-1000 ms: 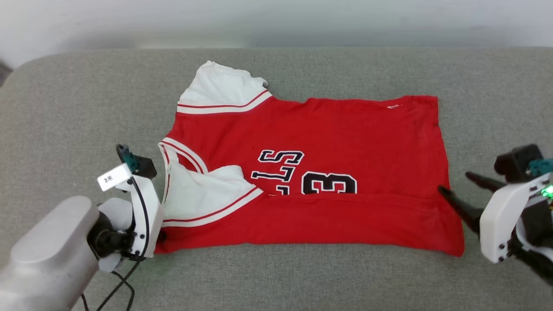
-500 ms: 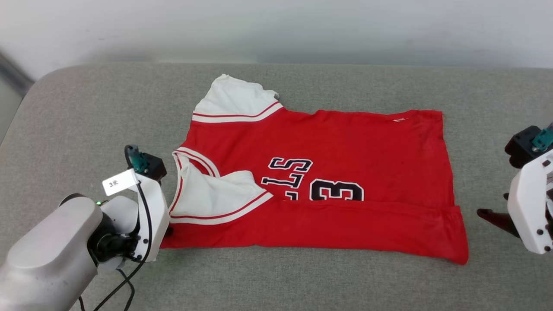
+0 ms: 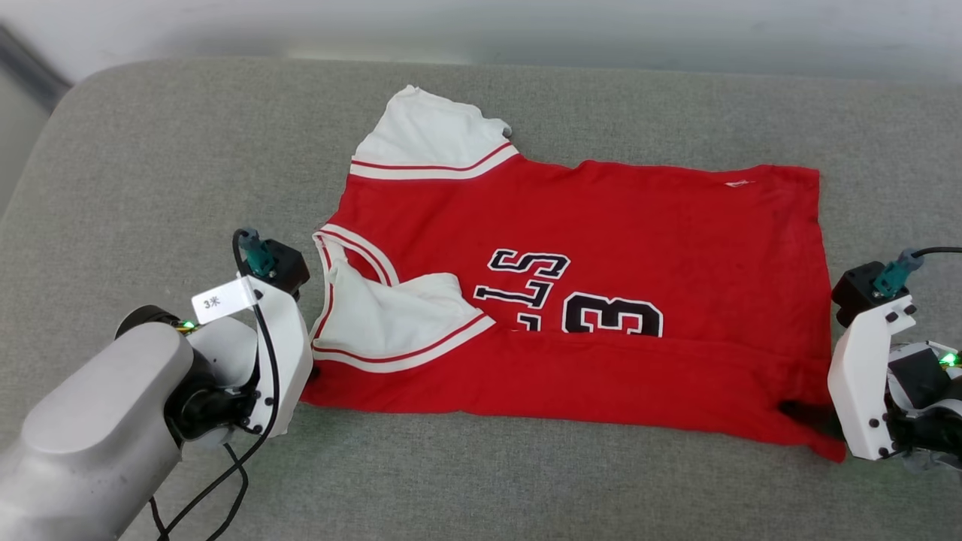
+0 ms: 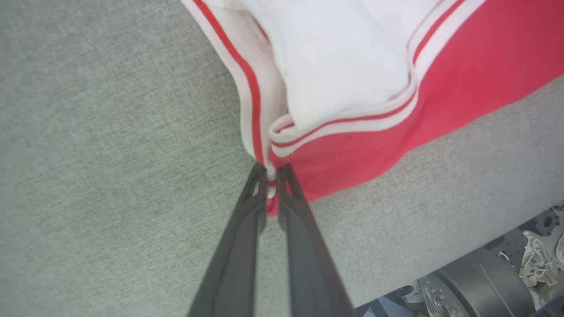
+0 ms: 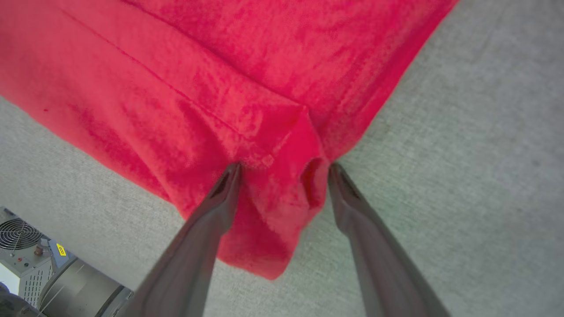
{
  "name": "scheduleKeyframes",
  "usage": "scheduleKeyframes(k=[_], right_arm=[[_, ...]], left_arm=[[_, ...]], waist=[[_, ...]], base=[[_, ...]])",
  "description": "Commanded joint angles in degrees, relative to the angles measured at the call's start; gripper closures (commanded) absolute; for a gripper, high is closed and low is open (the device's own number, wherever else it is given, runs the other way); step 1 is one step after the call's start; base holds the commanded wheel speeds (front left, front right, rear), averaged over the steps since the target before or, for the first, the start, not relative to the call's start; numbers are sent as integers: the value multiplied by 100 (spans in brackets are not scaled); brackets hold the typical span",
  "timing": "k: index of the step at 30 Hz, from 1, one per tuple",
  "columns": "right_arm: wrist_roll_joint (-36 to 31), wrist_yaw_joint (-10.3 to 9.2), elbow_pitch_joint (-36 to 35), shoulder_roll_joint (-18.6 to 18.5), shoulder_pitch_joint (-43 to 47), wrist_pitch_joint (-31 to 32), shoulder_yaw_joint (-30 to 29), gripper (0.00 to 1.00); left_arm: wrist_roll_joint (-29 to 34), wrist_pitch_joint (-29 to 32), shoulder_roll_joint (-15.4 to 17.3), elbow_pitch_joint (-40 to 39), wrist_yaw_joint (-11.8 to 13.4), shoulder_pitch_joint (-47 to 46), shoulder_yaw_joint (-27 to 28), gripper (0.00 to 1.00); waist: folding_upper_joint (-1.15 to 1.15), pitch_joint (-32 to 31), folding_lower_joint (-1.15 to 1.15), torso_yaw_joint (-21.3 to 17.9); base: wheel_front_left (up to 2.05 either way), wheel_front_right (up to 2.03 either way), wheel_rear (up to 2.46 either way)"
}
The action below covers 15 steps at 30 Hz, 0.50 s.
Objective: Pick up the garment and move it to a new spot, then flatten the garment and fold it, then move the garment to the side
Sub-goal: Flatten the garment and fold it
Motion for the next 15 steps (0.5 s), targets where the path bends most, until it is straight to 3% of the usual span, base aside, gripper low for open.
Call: scheduleKeyframes(k=[1,6,7,8,15], right_arm=[[27,0,156,188,252,-33,164,0],[161,12,402,392,461,-255,511,0],[195,14,397,375,424,-320,548,71],[221,15,388,343,369,-400,560,100],[365,5,99,-212,109,-894,656,100]], left_arm=[[35,-30,-45,-20,14,-75,-16,100],[2,-101,-90,47,15,-26,-19,100],[-8,-122,-92,71,15,2,-19,100],[-15,-128,-96,95,15,30,-22,100],[-119,-277,6,67,6,221,1,100]], waist=[[0,59,0,32],[0,81,0,45],[0,58,0,33],[0,26,0,20],[0,-434,0,-77]], base=[[0,0,0],[0,0,0],[0,0,0],[0,0,0],[0,0,0]])
